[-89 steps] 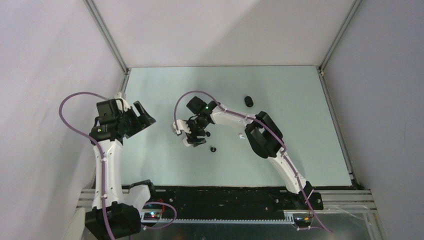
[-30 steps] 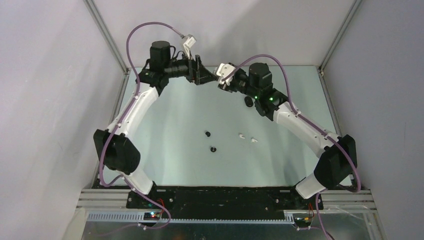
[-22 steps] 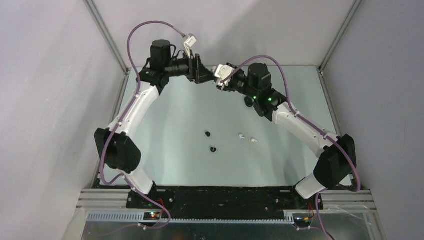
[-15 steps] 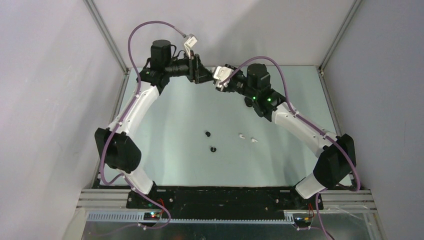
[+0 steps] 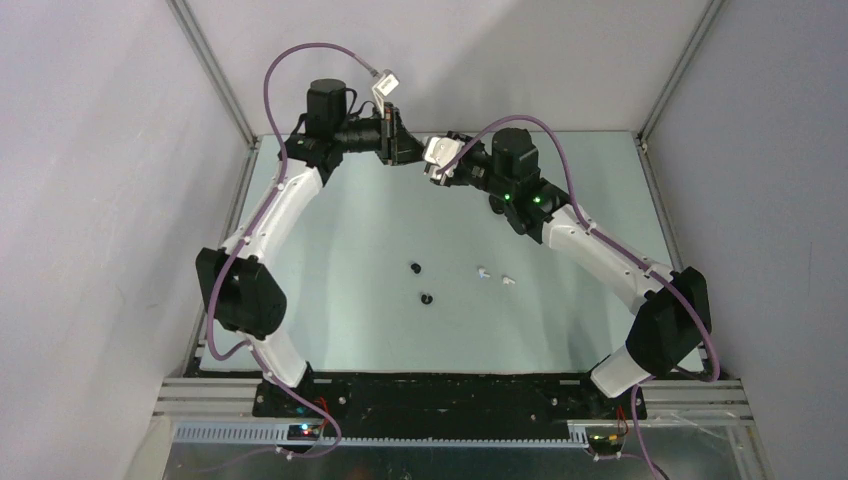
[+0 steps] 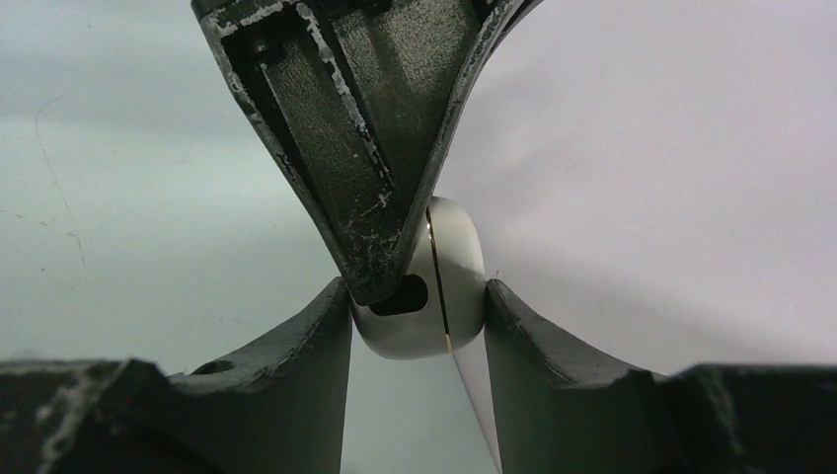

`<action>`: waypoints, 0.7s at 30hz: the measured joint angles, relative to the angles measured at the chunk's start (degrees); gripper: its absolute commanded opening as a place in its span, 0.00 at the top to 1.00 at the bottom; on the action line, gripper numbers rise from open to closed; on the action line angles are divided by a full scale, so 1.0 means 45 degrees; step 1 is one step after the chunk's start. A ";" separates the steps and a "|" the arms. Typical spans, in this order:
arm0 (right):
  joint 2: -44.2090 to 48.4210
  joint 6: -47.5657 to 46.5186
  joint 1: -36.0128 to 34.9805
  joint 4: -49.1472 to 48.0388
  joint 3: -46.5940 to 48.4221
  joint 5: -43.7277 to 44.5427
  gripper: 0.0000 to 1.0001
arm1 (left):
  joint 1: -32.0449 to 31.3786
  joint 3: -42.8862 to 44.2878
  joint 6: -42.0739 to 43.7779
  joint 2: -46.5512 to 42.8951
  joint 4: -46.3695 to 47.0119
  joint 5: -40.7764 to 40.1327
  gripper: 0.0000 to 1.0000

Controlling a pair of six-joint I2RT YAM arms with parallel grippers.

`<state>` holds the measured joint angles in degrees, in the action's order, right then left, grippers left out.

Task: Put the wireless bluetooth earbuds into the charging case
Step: Pass from the right arm to the left, then pass from the left arm to the right

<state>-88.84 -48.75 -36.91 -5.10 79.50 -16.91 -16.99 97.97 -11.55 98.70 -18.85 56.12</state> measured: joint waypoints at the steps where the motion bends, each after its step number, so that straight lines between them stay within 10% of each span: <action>1: 0.0000 -0.0058 0.0000 0.0034 0.0000 -0.0005 0.39 | 0.0005 0.0005 0.0015 0.0015 -0.0024 0.0019 0.99; 7: 0.0000 0.0180 0.0097 0.0515 0.0010 -0.0219 0.02 | 0.0005 0.0000 0.0593 0.0053 -0.0029 0.0267 1.00; 21: -0.1753 0.2501 0.2633 0.9510 0.6305 -0.5809 0.10 | 0.0345 -0.3706 0.8053 -0.1700 -0.0136 0.0627 1.00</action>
<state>-96.73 -37.50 -25.06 37.69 107.87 -43.05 -15.44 81.30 24.69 91.05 -19.46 58.94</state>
